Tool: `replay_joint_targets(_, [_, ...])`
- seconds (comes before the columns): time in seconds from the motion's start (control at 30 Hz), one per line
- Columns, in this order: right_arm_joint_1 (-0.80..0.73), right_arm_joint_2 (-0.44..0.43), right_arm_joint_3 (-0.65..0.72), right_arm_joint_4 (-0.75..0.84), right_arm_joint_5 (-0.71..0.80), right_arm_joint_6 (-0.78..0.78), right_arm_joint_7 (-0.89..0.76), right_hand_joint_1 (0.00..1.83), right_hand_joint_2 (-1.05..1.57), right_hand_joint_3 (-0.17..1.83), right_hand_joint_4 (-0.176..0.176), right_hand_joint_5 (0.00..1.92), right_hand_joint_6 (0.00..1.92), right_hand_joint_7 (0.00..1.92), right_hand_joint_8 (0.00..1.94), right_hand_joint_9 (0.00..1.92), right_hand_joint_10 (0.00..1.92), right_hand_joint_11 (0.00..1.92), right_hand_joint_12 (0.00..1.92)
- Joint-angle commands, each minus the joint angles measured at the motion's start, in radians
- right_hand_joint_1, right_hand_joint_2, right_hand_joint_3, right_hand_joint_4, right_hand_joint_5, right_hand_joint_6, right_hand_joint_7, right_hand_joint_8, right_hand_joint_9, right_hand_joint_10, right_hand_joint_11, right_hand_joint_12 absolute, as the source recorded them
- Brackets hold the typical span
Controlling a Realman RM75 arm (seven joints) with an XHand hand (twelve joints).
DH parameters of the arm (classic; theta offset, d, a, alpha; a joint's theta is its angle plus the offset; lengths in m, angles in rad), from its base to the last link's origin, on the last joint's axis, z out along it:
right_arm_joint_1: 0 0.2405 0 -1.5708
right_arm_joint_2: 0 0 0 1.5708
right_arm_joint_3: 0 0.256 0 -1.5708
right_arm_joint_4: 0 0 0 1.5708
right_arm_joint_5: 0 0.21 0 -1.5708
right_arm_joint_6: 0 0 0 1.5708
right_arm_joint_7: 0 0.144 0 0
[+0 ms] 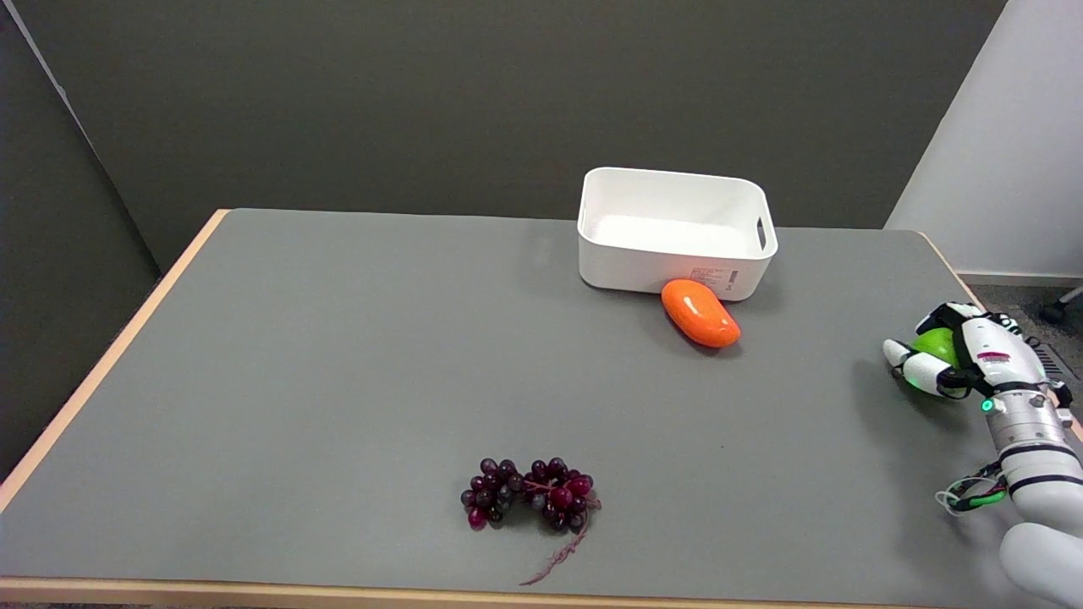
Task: Pick up the green apple.
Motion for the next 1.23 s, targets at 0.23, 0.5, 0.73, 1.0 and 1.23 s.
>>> replay_joint_targets(0.23, [0.054,0.019,-0.046,0.059,-0.214,0.213,0.039,0.84,0.98,0.92,-0.005,0.61,1.92,0.33,1.94,0.57,1.92,0.01,1.92])
replay_joint_targets(0.5, [0.100,0.095,-0.034,0.313,-0.384,0.326,0.061,0.84,0.96,0.94,0.008,0.61,1.92,0.56,1.94,0.87,1.92,0.47,1.92])
replay_joint_targets(0.73, [0.335,0.115,-0.079,0.388,-0.524,0.219,0.063,0.84,0.96,0.95,0.007,0.62,1.92,0.60,1.94,0.92,1.92,0.53,1.92])
replay_joint_targets(1.0, [0.738,0.056,-0.345,0.147,-0.547,0.071,0.204,0.84,0.97,0.93,0.005,0.61,1.92,0.59,1.94,0.90,1.92,0.51,1.92])
replay_joint_targets(1.23, [1.000,-0.111,-0.488,-0.169,-0.656,-0.112,0.338,0.84,0.98,0.91,-0.001,0.60,1.92,0.59,1.94,0.88,1.92,0.45,1.92])
